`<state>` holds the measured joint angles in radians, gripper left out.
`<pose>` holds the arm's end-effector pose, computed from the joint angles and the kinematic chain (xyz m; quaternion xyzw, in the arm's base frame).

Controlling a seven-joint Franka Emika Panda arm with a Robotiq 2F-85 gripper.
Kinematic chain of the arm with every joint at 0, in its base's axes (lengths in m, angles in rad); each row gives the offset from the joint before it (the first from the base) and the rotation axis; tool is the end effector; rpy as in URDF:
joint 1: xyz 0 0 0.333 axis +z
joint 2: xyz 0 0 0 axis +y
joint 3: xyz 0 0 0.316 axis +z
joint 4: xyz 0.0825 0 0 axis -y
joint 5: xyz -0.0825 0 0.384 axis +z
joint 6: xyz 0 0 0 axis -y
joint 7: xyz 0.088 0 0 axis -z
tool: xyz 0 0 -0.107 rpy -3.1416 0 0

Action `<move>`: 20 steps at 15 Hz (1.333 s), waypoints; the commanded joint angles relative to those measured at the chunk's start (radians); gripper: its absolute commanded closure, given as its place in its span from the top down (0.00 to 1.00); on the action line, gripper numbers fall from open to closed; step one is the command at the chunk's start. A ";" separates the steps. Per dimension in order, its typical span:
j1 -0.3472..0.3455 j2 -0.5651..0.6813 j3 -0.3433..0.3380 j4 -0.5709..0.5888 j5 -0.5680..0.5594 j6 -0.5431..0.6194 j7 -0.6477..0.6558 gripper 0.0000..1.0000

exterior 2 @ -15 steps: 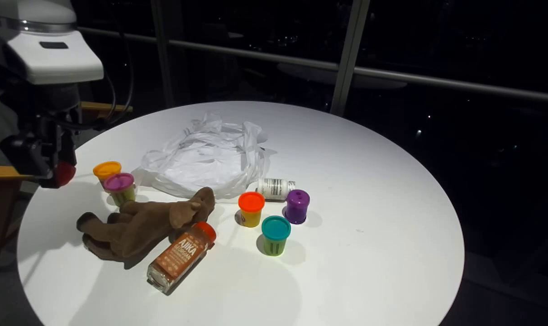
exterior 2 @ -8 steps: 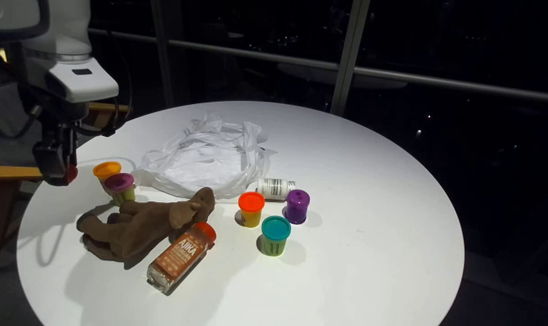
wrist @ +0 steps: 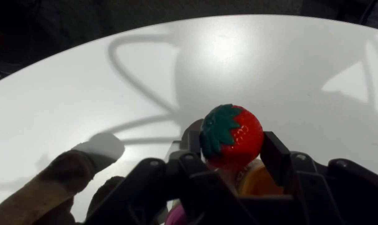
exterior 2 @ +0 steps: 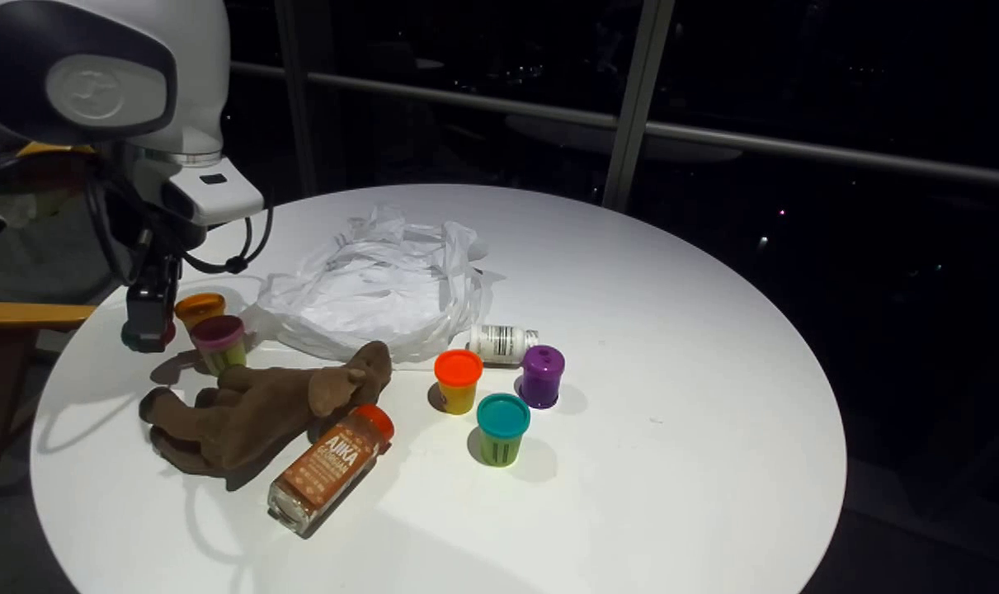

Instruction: Remove all the contents from the white plastic bag and put them on the table

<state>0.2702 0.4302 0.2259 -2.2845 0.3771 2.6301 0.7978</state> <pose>0.4586 0.2445 0.1606 -0.9375 0.3191 0.1139 0.0791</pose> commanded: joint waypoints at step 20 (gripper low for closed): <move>0.013 -0.005 -0.049 0.101 -0.057 -0.066 -0.054 1.00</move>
<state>0.2708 0.4658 0.1959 -2.1936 0.3321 2.5688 0.7499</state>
